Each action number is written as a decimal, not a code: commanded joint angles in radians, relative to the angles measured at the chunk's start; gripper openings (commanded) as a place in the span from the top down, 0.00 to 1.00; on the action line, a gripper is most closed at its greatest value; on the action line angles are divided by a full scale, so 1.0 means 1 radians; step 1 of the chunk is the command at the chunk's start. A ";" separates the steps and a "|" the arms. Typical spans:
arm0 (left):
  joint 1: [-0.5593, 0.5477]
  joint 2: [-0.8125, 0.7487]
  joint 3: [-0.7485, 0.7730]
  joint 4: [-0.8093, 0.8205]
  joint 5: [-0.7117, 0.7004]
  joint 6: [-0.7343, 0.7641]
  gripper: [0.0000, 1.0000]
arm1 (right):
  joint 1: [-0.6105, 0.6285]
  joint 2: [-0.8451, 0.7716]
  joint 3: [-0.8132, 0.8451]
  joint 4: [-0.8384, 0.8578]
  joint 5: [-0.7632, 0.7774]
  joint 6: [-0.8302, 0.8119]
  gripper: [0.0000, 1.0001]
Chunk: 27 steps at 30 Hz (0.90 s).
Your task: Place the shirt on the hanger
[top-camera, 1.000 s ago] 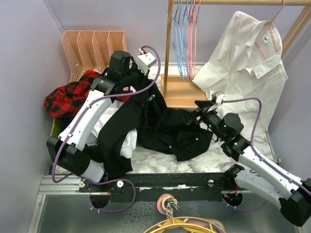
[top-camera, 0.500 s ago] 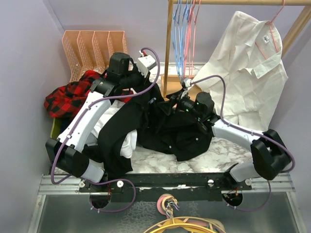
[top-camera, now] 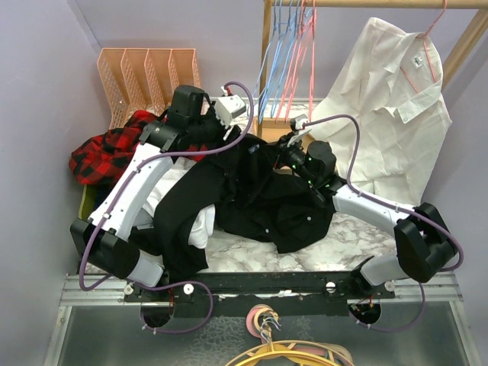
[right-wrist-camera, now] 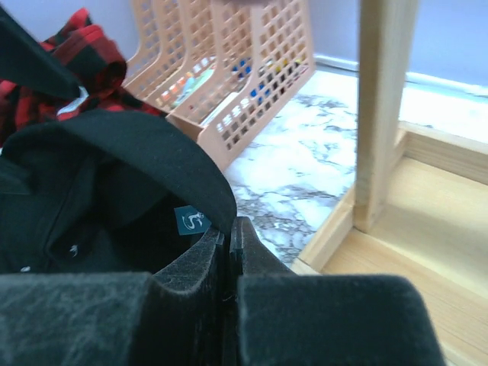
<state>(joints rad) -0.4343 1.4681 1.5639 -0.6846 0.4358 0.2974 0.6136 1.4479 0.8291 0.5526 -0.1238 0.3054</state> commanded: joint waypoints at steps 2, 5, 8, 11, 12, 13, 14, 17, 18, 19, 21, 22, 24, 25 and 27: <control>-0.035 0.035 0.152 -0.177 -0.022 0.038 0.36 | -0.004 -0.057 -0.020 -0.038 0.171 -0.019 0.99; -0.110 0.062 0.187 -0.239 -0.082 0.065 0.36 | -0.003 -0.067 -0.026 -0.043 0.208 -0.008 0.99; -0.158 0.059 0.175 -0.219 -0.127 0.058 0.36 | -0.003 -0.068 -0.021 -0.041 0.202 -0.005 0.99; -0.171 0.074 0.186 -0.212 -0.131 0.042 0.39 | -0.004 -0.065 -0.014 -0.046 0.201 0.000 0.99; -0.175 0.076 0.185 -0.207 -0.129 0.035 0.41 | -0.003 -0.065 -0.013 -0.047 0.204 0.000 0.99; -0.179 0.078 0.181 -0.204 -0.132 0.031 0.44 | -0.003 -0.064 -0.012 -0.051 0.206 0.002 0.99; -0.187 0.077 0.173 -0.198 -0.148 0.030 0.47 | -0.003 -0.064 -0.011 -0.052 0.209 0.001 0.99; -0.205 0.066 0.114 -0.163 -0.244 0.035 0.52 | -0.003 -0.066 -0.007 -0.058 0.216 0.001 0.99; -0.209 0.061 0.097 -0.151 -0.271 0.035 0.55 | -0.003 -0.067 -0.006 -0.058 0.217 0.002 0.99; -0.211 0.056 0.084 -0.142 -0.288 0.035 0.58 | -0.003 -0.066 -0.007 -0.059 0.218 0.001 0.99; -0.215 0.048 0.065 -0.133 -0.299 0.032 0.64 | -0.003 -0.065 -0.007 -0.058 0.221 0.003 0.99; -0.217 0.046 0.057 -0.132 -0.298 0.031 0.66 | -0.003 -0.064 -0.007 -0.058 0.221 0.005 0.99; -0.220 0.041 0.038 -0.131 -0.293 0.029 0.68 | -0.003 -0.064 -0.007 -0.058 0.221 0.006 0.99; -0.223 0.040 0.027 -0.128 -0.290 0.026 0.70 | -0.003 -0.061 -0.007 -0.058 0.222 0.008 0.99; -0.225 0.035 0.008 -0.122 -0.291 0.025 0.79 | -0.003 -0.062 -0.006 -0.055 0.227 0.008 0.99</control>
<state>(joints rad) -0.6487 1.5414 1.6016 -0.8398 0.1814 0.3302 0.6136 1.4040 0.8108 0.4904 0.0650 0.3069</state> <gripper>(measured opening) 0.278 0.026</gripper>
